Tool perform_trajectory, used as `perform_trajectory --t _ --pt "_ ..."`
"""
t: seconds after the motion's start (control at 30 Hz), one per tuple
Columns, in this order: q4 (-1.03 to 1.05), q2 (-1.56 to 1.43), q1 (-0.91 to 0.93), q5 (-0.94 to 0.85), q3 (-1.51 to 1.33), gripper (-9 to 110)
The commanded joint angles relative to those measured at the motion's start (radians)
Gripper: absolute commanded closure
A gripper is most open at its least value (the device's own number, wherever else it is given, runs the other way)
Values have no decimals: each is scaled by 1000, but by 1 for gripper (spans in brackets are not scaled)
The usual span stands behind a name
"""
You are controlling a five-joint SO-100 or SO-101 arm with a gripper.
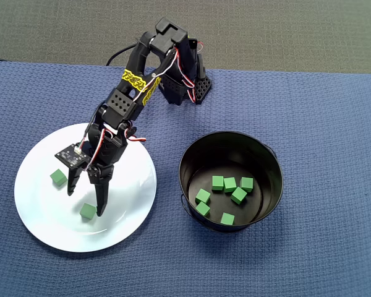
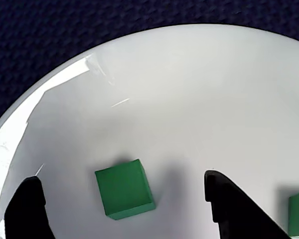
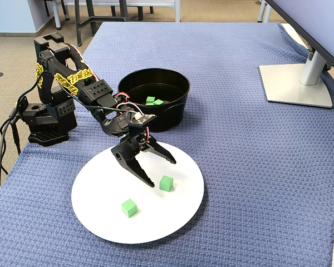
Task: Pick up the green cubes from the white plate and place them in the black recipient
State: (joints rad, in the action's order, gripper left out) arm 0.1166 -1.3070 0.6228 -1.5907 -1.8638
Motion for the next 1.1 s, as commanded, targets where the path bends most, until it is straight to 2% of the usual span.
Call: perform_trajectory --t 0.0,0.8,1.07 --pt "-32 9 -26 -11 69 66" --pt "-117 123 -38 -17 91 75" --pt "-118 123 -43 -14 84 85"
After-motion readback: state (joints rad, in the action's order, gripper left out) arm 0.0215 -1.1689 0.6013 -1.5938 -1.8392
